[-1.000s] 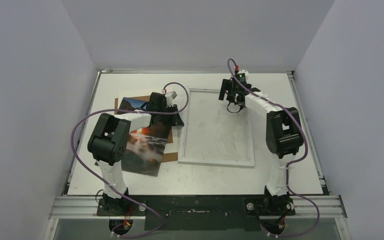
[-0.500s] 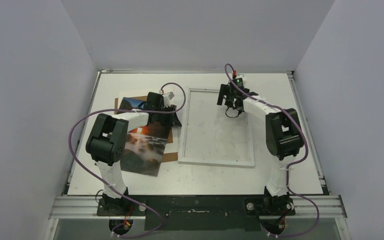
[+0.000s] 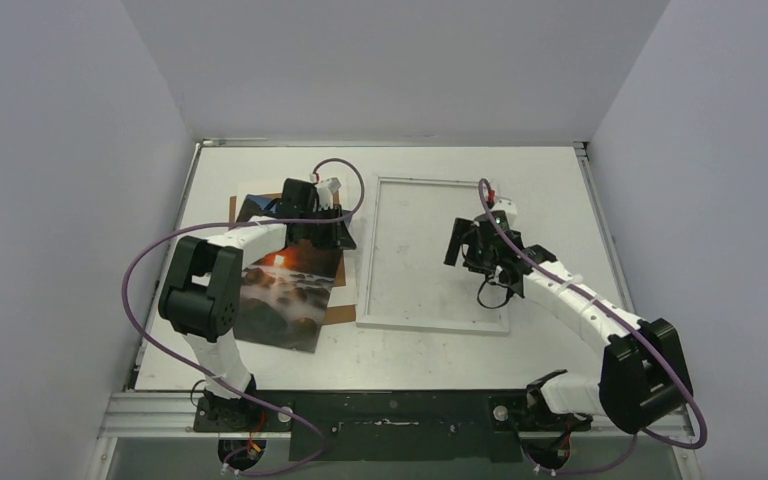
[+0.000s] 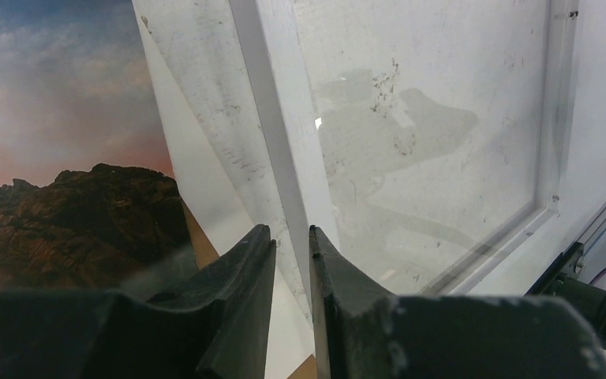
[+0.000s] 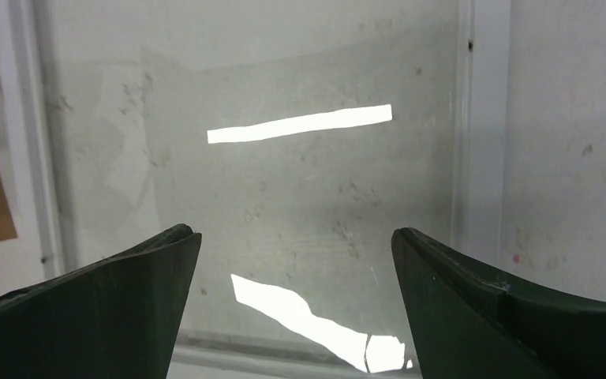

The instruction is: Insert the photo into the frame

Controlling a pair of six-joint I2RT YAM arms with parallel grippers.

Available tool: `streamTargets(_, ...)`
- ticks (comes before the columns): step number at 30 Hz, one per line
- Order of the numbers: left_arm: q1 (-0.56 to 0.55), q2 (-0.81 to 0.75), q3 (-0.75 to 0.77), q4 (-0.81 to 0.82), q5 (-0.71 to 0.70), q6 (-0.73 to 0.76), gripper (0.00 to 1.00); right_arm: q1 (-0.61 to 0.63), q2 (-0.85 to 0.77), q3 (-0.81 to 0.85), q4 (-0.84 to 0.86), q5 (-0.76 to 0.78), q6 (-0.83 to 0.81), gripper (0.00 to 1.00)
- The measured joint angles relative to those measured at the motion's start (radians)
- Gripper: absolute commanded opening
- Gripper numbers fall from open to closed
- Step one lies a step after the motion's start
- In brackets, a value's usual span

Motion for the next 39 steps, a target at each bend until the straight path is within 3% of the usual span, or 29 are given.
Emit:
streamTargets(9, 0.002, 0.000, -0.021, -0.018, 0.001, 0.011, 0.21, 0.027, -0.069, -0.187, -0.155, 0.006, 0.115, 0.98)
streamTargets(39, -0.014, 0.000, -0.026, -0.017, 0.001, 0.011, 0.21, 0.085, -0.083, -0.204, -0.238, 0.030, 0.171, 0.98)
